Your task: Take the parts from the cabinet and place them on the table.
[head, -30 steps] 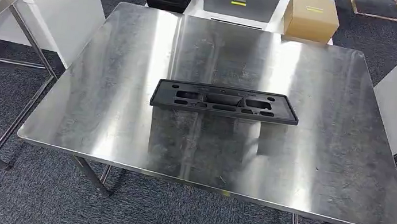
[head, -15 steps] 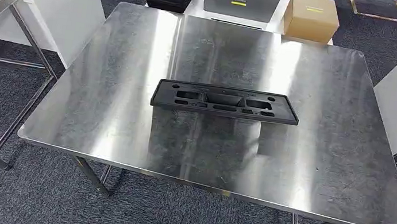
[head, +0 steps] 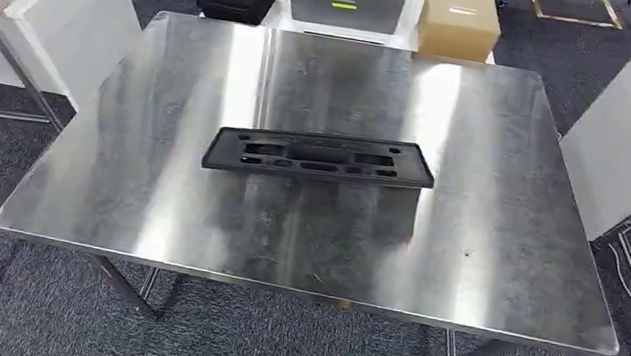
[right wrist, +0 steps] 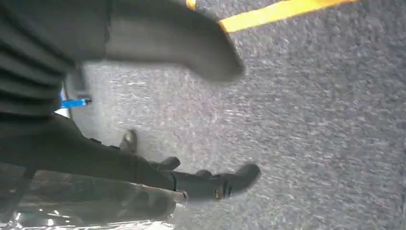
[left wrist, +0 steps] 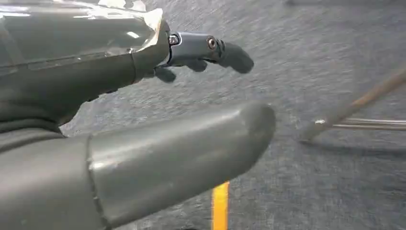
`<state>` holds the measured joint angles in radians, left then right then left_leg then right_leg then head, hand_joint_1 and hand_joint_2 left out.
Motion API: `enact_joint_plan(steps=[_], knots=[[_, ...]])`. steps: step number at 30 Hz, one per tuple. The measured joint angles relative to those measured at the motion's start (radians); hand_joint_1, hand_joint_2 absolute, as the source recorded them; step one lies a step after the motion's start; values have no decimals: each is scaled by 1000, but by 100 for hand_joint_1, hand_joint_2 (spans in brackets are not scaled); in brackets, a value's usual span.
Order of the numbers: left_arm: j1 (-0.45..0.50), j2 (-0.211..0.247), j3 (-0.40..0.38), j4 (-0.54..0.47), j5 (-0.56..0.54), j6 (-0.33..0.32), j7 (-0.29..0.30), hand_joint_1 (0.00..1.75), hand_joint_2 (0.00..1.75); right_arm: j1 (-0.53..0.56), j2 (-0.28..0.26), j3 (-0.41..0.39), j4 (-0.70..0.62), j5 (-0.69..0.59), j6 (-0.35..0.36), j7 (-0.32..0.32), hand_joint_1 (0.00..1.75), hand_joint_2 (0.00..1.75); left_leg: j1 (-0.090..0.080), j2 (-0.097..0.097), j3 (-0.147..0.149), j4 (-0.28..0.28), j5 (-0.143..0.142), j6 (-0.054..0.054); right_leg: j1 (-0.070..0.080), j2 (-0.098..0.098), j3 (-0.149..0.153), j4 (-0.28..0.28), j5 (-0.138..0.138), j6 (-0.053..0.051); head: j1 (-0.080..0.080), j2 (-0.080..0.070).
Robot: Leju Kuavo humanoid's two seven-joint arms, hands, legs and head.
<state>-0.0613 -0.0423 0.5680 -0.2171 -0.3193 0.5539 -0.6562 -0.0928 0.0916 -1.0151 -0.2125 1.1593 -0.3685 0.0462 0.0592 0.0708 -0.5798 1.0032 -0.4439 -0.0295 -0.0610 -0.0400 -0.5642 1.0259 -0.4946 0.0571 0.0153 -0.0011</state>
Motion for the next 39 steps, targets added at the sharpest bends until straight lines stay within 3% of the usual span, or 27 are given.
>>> enact_joint_plan(steps=[2,3,5,7,8,9,11,12,13,14,16,17,18,19,22,24,25,27,28,30,32,33,34,35,37,38,39], knots=[[-2,0,0,0,0,0,0,0,0,2,0,-1,0,0,0,0,0,0,7,8,10,-7,0,-4,4,14,0,8,-2,-17,-4,0],[-2,-1,0,1,1,0,0,0,0,1,-3,-2,0,2,0,0,0,0,12,-6,11,3,-13,-8,5,20,3,7,2,-26,-12,0],[0,0,-1,1,0,-1,0,0,0,1,-3,-2,0,4,0,-1,0,0,4,-49,-36,113,-111,-3,13,28,1,7,10,-37,-15,0],[1,0,-1,2,2,-1,-1,0,0,2,-3,-2,0,9,0,-1,0,0,-7,-59,-98,255,-179,6,25,38,-6,7,14,-43,-16,0],[3,0,-1,2,2,-1,0,0,0,4,-2,-2,0,13,0,2,0,175,-15,-59,-126,312,-193,19,36,43,-9,8,14,-44,-16,0],[4,0,-1,2,2,-1,4,0,0,5,-3,-2,0,15,0,7,0,175,-23,-59,-123,307,-179,33,44,47,-10,7,15,-47,-16,0],[4,-1,-1,2,-2,-2,9,0,0,5,-3,-2,0,23,-1,13,0,175,-48,-65,-54,172,-102,80,65,56,-8,7,17,-49,-16,0],[3,0,-1,2,-2,-6,10,0,0,4,-3,-2,0,23,-2,14,0,175,-63,-73,-8,87,-67,109,70,60,-8,6,18,-51,-16,0],[1,10,-1,2,-2,-10,11,0,0,4,7,-2,4,24,-1,14,0,175,-72,-89,6,59,-64,134,60,61,-7,5,20,-52,-9,0],[3,2,-2,4,-3,-13,12,0,0,2,-1,-1,3,26,-3,15,0,175,-77,-85,4,50,-53,142,75,65,-4,1,20,-53,-2,0],[0,10,-1,4,-3,-16,15,0,0,1,3,-1,5,26,-2,19,0,175,-87,-85,11,38,-49,143,58,68,-6,-2,23,-48,-8,0],[-1,12,-1,4,-3,-16,15,0,0,2,6,-1,6,26,-2,20,0,175,-89,-84,15,23,-42,148,61,69,-3,-11,28,-41,-11,0],[-1,11,-1,4,-4,-16,15,0,0,3,5,-1,6,26,-2,24,0,175,-72,-80,35,-17,-18,145,70,67,-4,-8,28,-40,-11,0],[-1,9,-1,4,-4,-16,15,0,0,3,5,-1,6,26,-2,24,0,175,-74,-75,46,-38,-7,131,66,58,-14,11,17,-39,-8,0],[-1,5,-1,4,-4,-19,15,0,0,2,0,-1,6,26,-2,24,0,175,-70,-67,40,-44,2,126,54,55,-104,206,-82,-45,-7,0],[-1,2,-1,5,-4,-19,16,0,0,5,-5,-1,6,26,-1,24,0,175,-65,-64,34,-42,5,118,43,52,-128,269,-97,-25,-7,0],[0,-1,-1,5,-4,-19,16,0,0,7,-7,-1,6,26,-1,25,0,175,-61,-64,34,-42,5,110,36,50,-103,227,-77,-10,-7,0],[0,-3,-1,6,-3,-22,19,0,0,7,-11,-1,6,31,0,25,0,175,-50,-63,30,-28,0,92,21,41,5,38,-11,26,-7,0],[-1,-2,-1,6,-3,-22,21,0,0,5,-10,-1,6,31,0,25,0,175,-52,-61,25,-12,-7,80,16,31,39,-31,-5,30,-5,0],[-2,0,-1,6,-2,-22,22,0,0,3,-9,0,6,31,1,25,0,175,-56,-61,20,-1,-20,62,30,42,31,-23,-4,-7,-7,0],[-2,-2,-1,6,-2,-23,23,0,0,3,-12,0,6,31,1,26,0,175,-52,-61,21,-2,-18,56,31,42,31,-21,-3,-26,-9,0],[-1,-2,-1,6,-2,-24,23,0,0,3,-11,0,6,31,1,26,0,175,-45,-61,18,4,-18,53,21,42,33,-24,3,-35,-8,0],[-2,-1,-1,6,-2,-28,23,0,0,3,-11,0,6,32,1,29,0,175,-43,-63,12,21,-36,48,22,43,38,-24,5,-38,-9,0],[-2,-2,-1,6,-2,-31,24,0,0,3,-11,0,6,35,0,33,0,175,-42,-63,-10,74,-81,42,22,43,37,-24,8,-45,-10,0],[-1,-1,-1,6,-2,-32,26,0,0,4,-11,1,6,44,-1,45,0,175,-41,-64,-79,229,-163,33,25,42,31,-23,10,-48,-10,0],[0,-2,-1,7,-2,-34,27,0,0,4,-11,2,6,46,-1,50,0,175,-39,-64,-112,295,-186,32,27,42,29,-23,10,-48,-10,0],[1,-2,-1,7,-2,-34,27,0,0,6,-11,2,6,47,-1,51,0,175,-39,-64,-124,316,-181,32,28,42,28,-23,10,-48,-11,0]])
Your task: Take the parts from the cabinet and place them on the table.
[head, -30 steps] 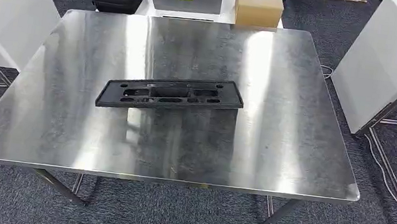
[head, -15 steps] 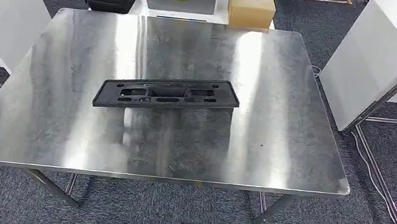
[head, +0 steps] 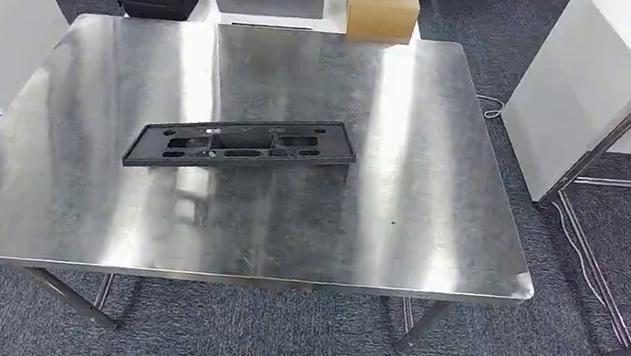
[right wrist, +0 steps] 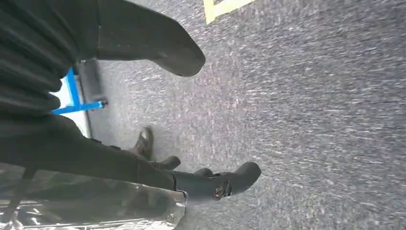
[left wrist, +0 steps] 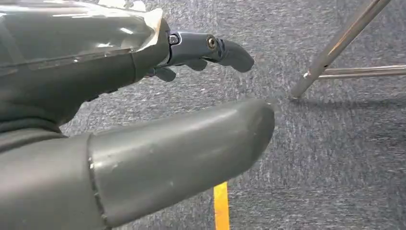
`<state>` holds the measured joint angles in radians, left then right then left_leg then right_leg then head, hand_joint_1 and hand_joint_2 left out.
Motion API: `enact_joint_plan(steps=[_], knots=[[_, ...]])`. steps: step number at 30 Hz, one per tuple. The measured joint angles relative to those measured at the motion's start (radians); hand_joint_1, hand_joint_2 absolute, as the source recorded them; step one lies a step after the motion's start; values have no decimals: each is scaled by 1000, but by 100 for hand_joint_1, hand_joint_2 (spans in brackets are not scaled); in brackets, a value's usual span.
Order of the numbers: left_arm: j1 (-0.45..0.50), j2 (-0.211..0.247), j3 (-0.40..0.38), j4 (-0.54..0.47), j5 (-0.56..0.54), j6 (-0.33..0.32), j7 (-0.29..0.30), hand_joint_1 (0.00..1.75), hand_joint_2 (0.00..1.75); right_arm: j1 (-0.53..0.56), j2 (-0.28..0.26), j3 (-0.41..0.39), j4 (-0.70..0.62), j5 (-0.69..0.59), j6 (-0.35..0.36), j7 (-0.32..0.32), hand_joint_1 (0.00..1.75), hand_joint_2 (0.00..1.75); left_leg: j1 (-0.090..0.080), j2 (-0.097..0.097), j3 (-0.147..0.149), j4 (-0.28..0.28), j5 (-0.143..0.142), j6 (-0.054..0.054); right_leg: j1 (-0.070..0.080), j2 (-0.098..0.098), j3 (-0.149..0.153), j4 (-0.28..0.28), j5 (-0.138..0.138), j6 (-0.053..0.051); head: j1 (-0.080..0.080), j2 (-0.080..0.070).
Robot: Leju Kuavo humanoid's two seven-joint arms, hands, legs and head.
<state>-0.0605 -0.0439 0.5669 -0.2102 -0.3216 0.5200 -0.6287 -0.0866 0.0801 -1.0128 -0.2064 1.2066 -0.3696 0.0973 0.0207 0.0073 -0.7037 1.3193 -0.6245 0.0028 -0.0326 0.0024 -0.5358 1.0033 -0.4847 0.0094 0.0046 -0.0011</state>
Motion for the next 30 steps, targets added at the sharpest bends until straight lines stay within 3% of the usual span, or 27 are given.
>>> enact_joint_plan(steps=[1,3,4,5,7,8,9,10,12,14,15,16,17,19,20,21,23,24,25,26,27,28,29,30], knots=[[1,0,0,0,0,0,1,0,0,1,0,1,0,2,0,2,0,175,0,0,12,-28,26,3,1,0,1,0,0,0,0,0],[0,0,0,0,-1,0,3,0,0,0,1,6,0,6,0,4,0,175,-1,-1,94,-195,117,16,2,5,5,0,0,0,0,0],[0,1,0,0,-1,0,3,0,0,-1,2,8,0,9,0,6,0,175,-2,-6,137,-278,149,25,2,7,6,-1,0,1,0,0],[-2,3,0,0,-2,0,3,0,0,-1,5,10,0,12,2,8,0,175,-8,-10,147,-303,143,26,9,7,4,1,-2,3,1,0],[-2,2,0,0,-3,-2,6,0,0,-1,4,10,0,13,3,10,0,175,-16,-8,142,-303,146,30,9,7,2,-2,-2,12,1,0],[-2,3,0,0,-3,-2,6,0,0,0,5,11,0,13,3,11,0,175,-19,-8,142,-303,146,35,6,7,3,-8,2,19,1,0],[-2,3,0,0,-3,-1,6,0,0,-1,5,11,0,14,3,13,0,175,-20,-8,148,-319,155,45,15,7,3,-15,4,31,1,0],[-2,1,0,0,-3,-2,6,0,0,-1,3,11,0,14,3,13,0,175,-12,-2,157,-337,169,49,11,5,-1,3,-4,31,1,0],[-3,-1,0,0,-3,-2,6,0,0,-1,2,11,0,14,6,13,0,175,-15,-1,156,-343,174,63,13,4,-56,113,-67,12,4,0],[-2,-1,0,0,-3,-5,7,0,0,1,1,11,0,14,10,13,0,175,-21,0,152,-342,174,64,12,4,-130,269,-127,6,4,0],[-2,-1,0,0,-3,-8,20,0,0,3,0,11,0,14,11,13,0,175,-22,0,151,-340,174,64,12,4,-145,299,-130,11,5,0],[-2,-2,0,1,-2,-11,36,0,0,3,-1,11,0,14,13,15,0,175,-22,0,151,-339,174,64,13,4,-133,278,-116,20,5,0],[-2,-2,0,2,-2,-17,48,0,0,3,-2,12,0,17,14,15,0,175,-24,0,151,-338,173,63,13,4,-102,218,-89,29,5,0],[-3,-3,0,3,-2,-21,55,0,0,0,-5,14,0,18,15,15,0,175,-25,0,151,-330,170,58,13,1,-2,29,-21,42,5,0],[-3,-3,0,3,-2,-26,58,0,0,-1,-5,15,0,19,17,17,0,175,-31,0,148,-320,165,52,15,-4,11,-9,-18,31,4,0],[-3,-2,0,3,-3,-27,61,0,0,-1,-5,16,0,19,18,20,0,175,-34,0,148,-317,160,46,22,-1,11,-13,-11,21,4,0],[-4,-2,0,3,-6,-30,64,0,0,-1,-5,16,0,19,18,25,0,175,-34,0,150,-319,160,42,24,-1,11,-12,-11,11,3,0],[-4,-2,0,3,-8,-30,65,0,0,-1,-6,16,0,19,18,28,0,175,-32,0,149,-317,160,40,19,-1,13,-14,-9,6,3,0],[-3,0,0,3,-8,-30,66,0,0,-1,-3,16,0,19,18,28,0,175,-27,-2,145,-309,155,35,4,-1,25,-18,-3,-1,4,0],[-3,-1,0,3,-11,-34,66,0,0,-1,-5,16,0,19,18,29,0,175,-25,-4,133,-277,125,24,6,0,21,-18,-2,-5,2,0],[-4,-1,0,3,-11,-36,67,0,0,-1,-5,16,0,19,17,29,0,175,-19,-6,106,-214,81,16,6,-1,20,-18,1,-12,-3,0],[-4,0,0,3,-11,-36,69,0,0,-1,-5,16,0,19,17,29,0,175,-15,-5,68,-131,38,9,6,-1,18,-17,1,-12,-2,0],[-3,1,0,3,-11,-37,69,0,0,0,-5,16,0,19,17,30,0,175,-10,-5,34,-59,9,3,6,-1,17,-17,1,-12,-3,0],[-2,1,0,3,-11,-37,72,0,0,1,-5,16,0,19,18,30,0,175,-6,-5,10,-13,1,-1,6,-1,16,-17,1,-12,-3,0]])
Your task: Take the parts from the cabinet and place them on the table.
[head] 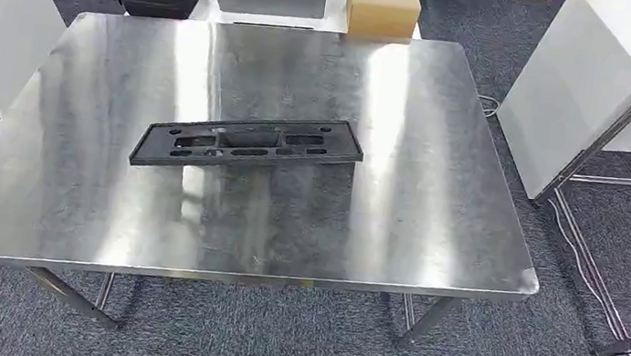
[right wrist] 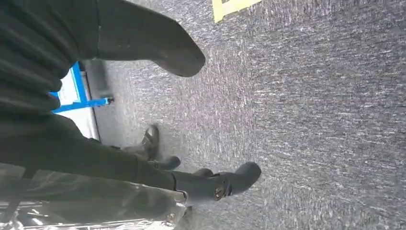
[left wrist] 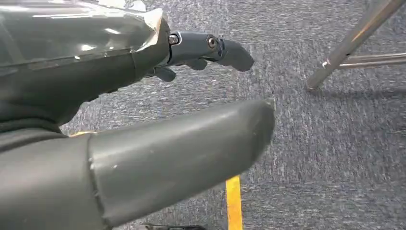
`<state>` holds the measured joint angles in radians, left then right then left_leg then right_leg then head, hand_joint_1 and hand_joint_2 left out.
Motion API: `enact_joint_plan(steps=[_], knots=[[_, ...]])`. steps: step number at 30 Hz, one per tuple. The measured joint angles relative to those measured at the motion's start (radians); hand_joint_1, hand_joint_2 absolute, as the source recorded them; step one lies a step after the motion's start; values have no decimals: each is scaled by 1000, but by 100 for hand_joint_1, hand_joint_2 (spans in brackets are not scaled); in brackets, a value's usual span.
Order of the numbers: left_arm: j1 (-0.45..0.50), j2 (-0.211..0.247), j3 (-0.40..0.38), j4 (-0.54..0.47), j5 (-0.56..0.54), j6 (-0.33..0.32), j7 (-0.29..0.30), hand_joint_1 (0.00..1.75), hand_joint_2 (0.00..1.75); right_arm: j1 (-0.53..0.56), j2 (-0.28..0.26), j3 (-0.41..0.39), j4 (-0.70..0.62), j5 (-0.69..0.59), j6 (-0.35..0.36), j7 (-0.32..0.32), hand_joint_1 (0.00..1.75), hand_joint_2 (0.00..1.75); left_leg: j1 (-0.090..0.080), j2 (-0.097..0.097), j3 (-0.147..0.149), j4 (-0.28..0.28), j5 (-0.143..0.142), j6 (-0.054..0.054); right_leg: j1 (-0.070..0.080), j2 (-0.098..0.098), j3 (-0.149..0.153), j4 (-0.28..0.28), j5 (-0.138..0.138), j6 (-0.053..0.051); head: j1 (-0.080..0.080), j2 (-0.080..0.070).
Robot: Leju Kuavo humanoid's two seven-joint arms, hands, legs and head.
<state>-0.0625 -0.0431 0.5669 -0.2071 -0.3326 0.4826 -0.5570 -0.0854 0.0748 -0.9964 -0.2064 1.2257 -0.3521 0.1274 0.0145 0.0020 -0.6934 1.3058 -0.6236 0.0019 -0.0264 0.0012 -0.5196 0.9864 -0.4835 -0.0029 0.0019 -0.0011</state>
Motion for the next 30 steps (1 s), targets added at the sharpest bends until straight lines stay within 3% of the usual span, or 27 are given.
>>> enact_joint_plan(steps=[1,2,4,5,6,8,10,12,15,30], knots=[[0,0,0,0,0,-1,1,0,0,1,0,0,0,0,0,1,0,175,4,0,1,-6,18,-2,-1,0,1,0,0,0,0,0],[0,0,0,0,0,-2,3,0,0,1,0,0,0,0,0,1,0,175,8,0,22,-53,54,-3,-3,1,2,0,0,1,0,0],[-1,2,0,0,0,-8,10,0,0,-2,2,0,0,0,0,2,0,175,12,0,113,-239,148,-1,-5,5,6,0,-1,2,0,0],[-2,3,0,0,0,-9,11,0,0,-2,2,0,0,0,0,2,0,175,13,-3,139,-295,154,2,-4,5,6,0,-2,6,0,0],[-4,3,0,0,0,-10,14,0,0,-3,2,0,0,0,0,4,0,175,6,-4,140,-301,151,7,8,5,1,2,-5,15,1,0],[-3,0,0,1,0,-11,19,0,0,-2,-1,0,0,0,0,6,0,175,2,-5,137,-303,154,4,17,5,-13,6,-10,15,3,0],[-4,0,0,1,-1,-12,19,0,0,-2,-1,0,0,0,0,8,0,175,-11,-5,138,-302,153,13,15,5,-12,5,-9,19,3,0],[-4,0,0,1,-2,-13,21,0,0,-3,0,0,0,0,0,8,0,175,-21,-5,137,-302,154,22,13,5,-12,5,-8,33,2,0],[-4,0,0,1,-2,-15,23,0,0,-3,0,0,0,0,0,9,0,175,-27,-5,136,-302,156,32,7,5,-11,2,-6,37,3,0],[-4,-2,0,1,-3,-30,30,0,0,-3,0,0,0,0,0,11,0,175,-30,-5,135,-302,157,39,4,5,-8,-5,-2,43,2,0]])
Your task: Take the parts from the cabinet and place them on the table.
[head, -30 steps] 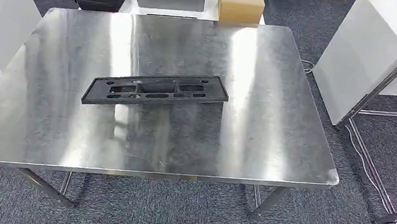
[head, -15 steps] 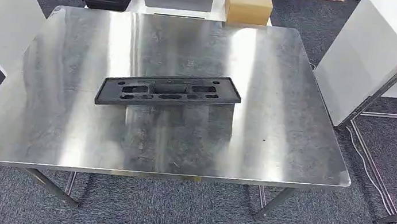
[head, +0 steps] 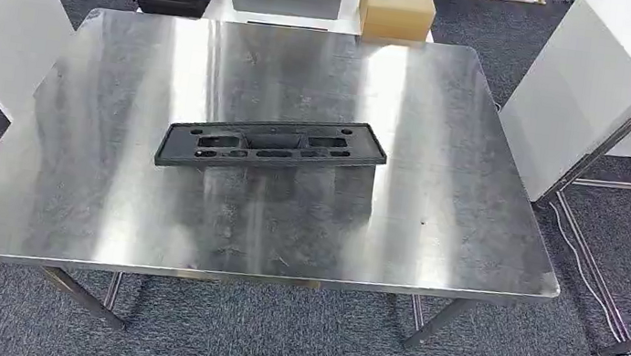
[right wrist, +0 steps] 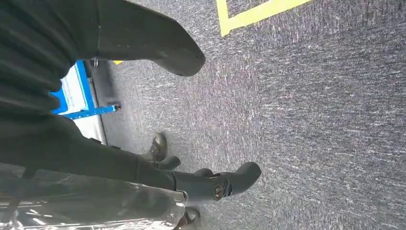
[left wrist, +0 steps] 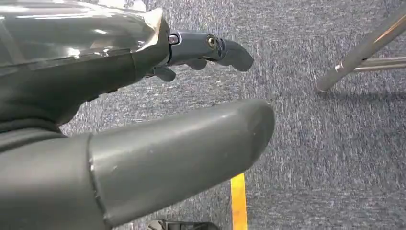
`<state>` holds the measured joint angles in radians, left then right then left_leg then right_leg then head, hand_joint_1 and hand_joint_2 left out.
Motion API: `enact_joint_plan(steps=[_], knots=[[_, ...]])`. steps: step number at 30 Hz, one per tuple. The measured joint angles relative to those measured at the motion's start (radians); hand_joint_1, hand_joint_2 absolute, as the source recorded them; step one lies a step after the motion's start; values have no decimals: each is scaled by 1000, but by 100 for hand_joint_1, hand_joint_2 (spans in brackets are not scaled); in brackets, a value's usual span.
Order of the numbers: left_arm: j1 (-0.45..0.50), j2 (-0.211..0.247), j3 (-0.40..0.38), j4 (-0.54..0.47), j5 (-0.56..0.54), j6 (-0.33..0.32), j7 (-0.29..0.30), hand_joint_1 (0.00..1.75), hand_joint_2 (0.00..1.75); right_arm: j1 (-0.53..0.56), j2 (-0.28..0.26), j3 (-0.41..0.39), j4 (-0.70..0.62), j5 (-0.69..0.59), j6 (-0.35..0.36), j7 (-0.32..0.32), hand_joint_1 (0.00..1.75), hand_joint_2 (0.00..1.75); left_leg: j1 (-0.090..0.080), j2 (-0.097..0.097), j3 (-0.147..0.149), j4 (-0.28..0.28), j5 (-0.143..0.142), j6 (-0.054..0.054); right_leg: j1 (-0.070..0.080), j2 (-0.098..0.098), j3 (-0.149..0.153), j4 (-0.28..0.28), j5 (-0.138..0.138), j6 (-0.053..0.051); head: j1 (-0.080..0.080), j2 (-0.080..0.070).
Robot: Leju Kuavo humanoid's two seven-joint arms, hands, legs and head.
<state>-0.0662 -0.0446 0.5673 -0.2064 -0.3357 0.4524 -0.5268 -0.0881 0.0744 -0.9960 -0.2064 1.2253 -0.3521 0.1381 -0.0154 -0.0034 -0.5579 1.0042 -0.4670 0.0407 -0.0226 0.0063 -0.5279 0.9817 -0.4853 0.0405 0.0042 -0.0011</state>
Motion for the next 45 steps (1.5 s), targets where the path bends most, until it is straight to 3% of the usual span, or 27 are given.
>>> enact_joint_plan(steps=[45], knots=[[-1,-1,0,0,-19,-11,2,0,0,0,-2,0,0,-5,-1,11,0,175,3,0,0,0,0,0,0,0,0,0,0,0,0,0]])
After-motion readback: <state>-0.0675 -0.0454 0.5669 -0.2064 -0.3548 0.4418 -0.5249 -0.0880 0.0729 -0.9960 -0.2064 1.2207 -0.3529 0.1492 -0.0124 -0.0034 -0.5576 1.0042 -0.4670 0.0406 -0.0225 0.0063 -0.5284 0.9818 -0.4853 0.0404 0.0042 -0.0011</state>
